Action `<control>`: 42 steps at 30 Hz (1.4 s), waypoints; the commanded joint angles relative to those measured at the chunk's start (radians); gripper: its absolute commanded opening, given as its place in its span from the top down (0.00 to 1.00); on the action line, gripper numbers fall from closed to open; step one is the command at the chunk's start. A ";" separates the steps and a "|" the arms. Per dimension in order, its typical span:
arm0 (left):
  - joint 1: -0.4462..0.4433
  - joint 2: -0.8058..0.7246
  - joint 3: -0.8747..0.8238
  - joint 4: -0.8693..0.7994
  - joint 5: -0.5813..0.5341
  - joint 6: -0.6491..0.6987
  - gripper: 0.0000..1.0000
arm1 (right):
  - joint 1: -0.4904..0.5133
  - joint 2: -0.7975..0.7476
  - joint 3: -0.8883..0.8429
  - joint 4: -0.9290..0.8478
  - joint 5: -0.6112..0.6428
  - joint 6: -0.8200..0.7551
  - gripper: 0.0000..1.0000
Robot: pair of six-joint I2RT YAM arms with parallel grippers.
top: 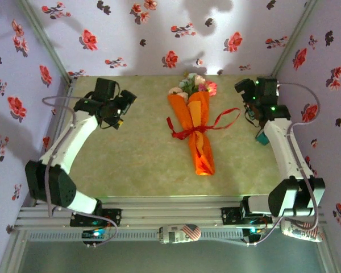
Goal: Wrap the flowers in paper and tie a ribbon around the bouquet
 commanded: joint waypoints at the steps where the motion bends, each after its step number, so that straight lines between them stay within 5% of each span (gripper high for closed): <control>1: 0.033 -0.047 -0.064 -0.034 -0.026 0.104 0.00 | -0.010 0.089 0.032 -0.131 -0.157 -0.090 0.01; 4: 0.047 -0.048 -0.090 -0.019 0.006 0.097 0.00 | 0.028 0.112 -0.009 -0.100 -0.233 -0.033 0.01; 13: 0.093 -0.176 -0.160 0.001 -0.007 0.277 0.00 | 0.020 -0.099 -0.116 -0.147 0.077 -0.258 0.01; 15: 0.097 -0.234 -0.170 -0.079 -0.149 0.338 0.00 | 0.029 -0.204 -0.192 -0.129 0.238 -0.336 0.01; 17: 0.084 -0.304 -0.210 -0.160 -0.410 0.337 0.00 | 0.034 -0.312 -0.312 -0.054 0.392 -0.381 0.01; 19: 0.075 -0.399 -0.306 -0.156 -0.632 0.383 0.00 | 0.035 -0.414 -0.507 0.185 0.394 -0.544 0.01; 22: 0.072 -0.566 -0.565 0.138 -0.733 0.731 0.00 | 0.066 -0.559 -0.821 0.530 0.469 -0.733 0.01; 24: 0.080 -0.640 -0.712 0.273 -0.786 0.810 0.00 | 0.066 -0.592 -0.977 0.697 0.479 -0.819 0.01; 32: 0.176 -0.462 -1.030 0.869 -0.596 0.968 0.00 | 0.061 -0.296 -1.050 0.989 0.303 -0.895 0.01; 35: 0.243 -0.313 -1.013 1.042 -0.524 0.987 0.00 | 0.044 -0.131 -1.048 1.236 0.265 -0.866 0.01; 38: 0.297 -0.176 -1.010 1.286 -0.455 0.973 0.00 | 0.029 0.001 -0.963 1.265 0.219 -0.901 0.01; 42: 0.351 -0.029 -0.952 1.410 -0.368 1.042 0.00 | -0.031 0.120 -0.986 1.434 0.176 -0.882 0.01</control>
